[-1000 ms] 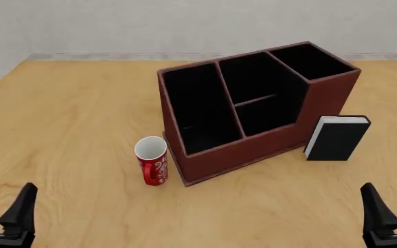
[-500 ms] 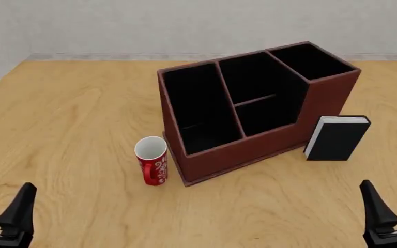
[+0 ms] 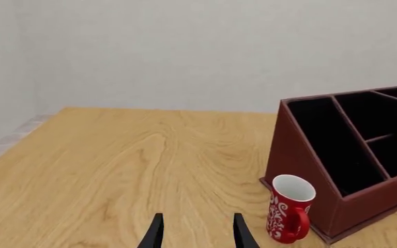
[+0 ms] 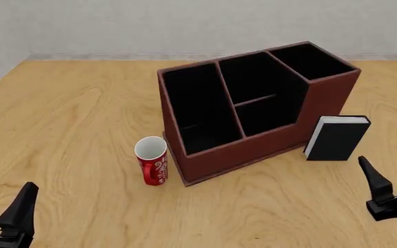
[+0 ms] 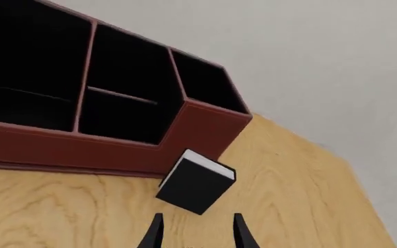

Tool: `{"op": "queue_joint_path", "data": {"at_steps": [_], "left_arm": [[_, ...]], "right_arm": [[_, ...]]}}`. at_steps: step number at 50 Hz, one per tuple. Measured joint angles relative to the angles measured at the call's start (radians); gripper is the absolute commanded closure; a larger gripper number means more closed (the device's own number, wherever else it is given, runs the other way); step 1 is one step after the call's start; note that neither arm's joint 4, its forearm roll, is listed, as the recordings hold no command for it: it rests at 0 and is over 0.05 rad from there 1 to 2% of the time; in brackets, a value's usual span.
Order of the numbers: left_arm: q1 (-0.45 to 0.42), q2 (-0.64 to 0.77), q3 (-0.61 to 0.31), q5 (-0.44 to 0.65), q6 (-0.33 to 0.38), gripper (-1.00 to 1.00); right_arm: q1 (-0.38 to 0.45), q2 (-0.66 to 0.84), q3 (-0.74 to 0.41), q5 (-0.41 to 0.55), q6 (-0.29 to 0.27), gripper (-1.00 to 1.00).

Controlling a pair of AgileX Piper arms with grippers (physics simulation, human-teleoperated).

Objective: Pick up the book and place it in the left compartment of the caddy.

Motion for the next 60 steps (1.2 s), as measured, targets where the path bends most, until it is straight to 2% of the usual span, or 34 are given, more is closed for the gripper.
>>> {"op": "queue_joint_path", "data": {"at_steps": [21,49,60], "left_arm": [[-0.02,0.0,-0.015,0.006,0.005,-1.0],[-0.017,0.0,-0.048,0.028,0.012,-1.0],[-0.019,0.0,-0.053,0.035,0.022,-1.0]], "right_arm": [[0.01,0.189,-0.222,0.209,-0.219,-1.0],[0.011,0.392,-0.417,0.45,-0.453,-1.0],[-0.011,0.482,-0.49,0.514,-0.54,-1.0]]}}
